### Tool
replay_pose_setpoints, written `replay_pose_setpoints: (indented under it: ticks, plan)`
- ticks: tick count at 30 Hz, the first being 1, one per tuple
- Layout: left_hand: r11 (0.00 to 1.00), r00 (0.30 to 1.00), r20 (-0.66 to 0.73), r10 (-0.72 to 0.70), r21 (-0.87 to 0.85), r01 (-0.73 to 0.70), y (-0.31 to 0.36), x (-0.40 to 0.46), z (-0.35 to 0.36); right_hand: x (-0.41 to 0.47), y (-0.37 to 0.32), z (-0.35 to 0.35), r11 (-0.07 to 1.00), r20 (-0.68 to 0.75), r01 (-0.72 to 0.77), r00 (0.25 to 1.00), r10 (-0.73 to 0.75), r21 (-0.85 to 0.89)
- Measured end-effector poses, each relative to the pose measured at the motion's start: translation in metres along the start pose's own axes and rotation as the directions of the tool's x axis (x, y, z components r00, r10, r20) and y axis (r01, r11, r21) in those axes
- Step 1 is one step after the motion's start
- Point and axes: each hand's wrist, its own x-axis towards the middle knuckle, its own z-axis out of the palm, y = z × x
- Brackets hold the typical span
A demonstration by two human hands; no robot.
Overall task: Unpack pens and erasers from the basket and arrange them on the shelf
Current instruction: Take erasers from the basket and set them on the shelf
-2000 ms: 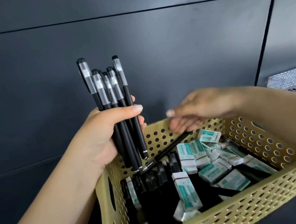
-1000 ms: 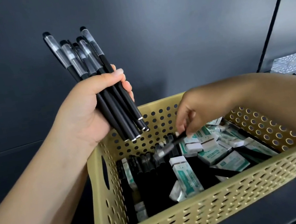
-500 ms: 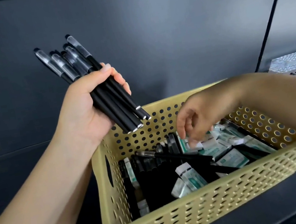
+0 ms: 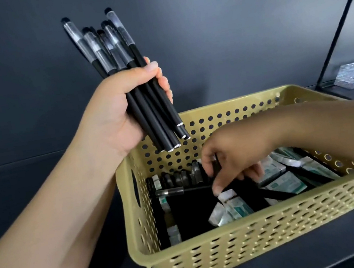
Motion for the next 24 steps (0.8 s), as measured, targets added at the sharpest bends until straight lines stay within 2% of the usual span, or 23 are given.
replay_pose_setpoints:
  ticks: [3, 6, 8, 11, 13, 15, 17, 19, 22, 24]
  plan:
    - [1.000, 1.000, -0.005, -0.004, 0.016, 0.004, 0.001, 0.000, 0.001, 0.006, -0.004, 0.009, 0.994, 0.071, 0.002, 0.997, 0.005, -0.106]
    - [1.000, 1.000, -0.019, -0.010, 0.011, 0.011, 0.001, 0.001, 0.001, 0.007, -0.003, 0.001, 0.994, 0.005, 0.003, 1.000, -0.003, -0.105]
    - [1.000, 0.999, -0.039, -0.003, -0.017, 0.002, 0.001, 0.002, 0.001, 0.000, 0.003, -0.011, 1.000, -0.108, 0.011, 0.994, -0.012, -0.011]
    - [0.997, 0.998, -0.069, -0.001, -0.071, -0.004, 0.002, 0.003, -0.002, -0.013, 0.016, -0.029, 0.970, -0.298, 0.053, 0.954, 0.021, 0.239]
    - [0.995, 0.993, -0.111, -0.039, -0.100, 0.028, 0.001, 0.004, -0.003, -0.019, 0.021, -0.037, 0.913, -0.406, 0.137, 0.913, 0.033, 0.384]
    - [0.996, 0.989, -0.124, -0.079, -0.058, 0.072, 0.001, 0.004, -0.002, -0.022, 0.016, -0.037, 0.856, -0.469, 0.260, 0.883, -0.024, 0.446]
    - [0.990, 0.989, -0.095, -0.113, 0.070, 0.120, 0.000, 0.002, 0.001, -0.024, 0.007, -0.034, 0.845, -0.472, 0.348, 0.872, -0.132, 0.406]
    - [0.972, 0.989, -0.053, -0.136, 0.187, 0.144, 0.001, -0.002, 0.004, -0.024, -0.001, -0.031, 0.865, -0.421, 0.361, 0.885, -0.199, 0.350]
    - [0.973, 0.990, 0.012, -0.141, 0.187, 0.136, 0.003, -0.009, 0.008, -0.023, -0.006, -0.028, 0.846, -0.355, 0.373, 0.904, -0.239, 0.381]
    - [0.972, 0.993, -0.001, -0.120, 0.202, 0.118, 0.003, -0.011, 0.010, -0.021, -0.006, -0.027, 0.846, -0.321, 0.365, 0.914, -0.247, 0.388]
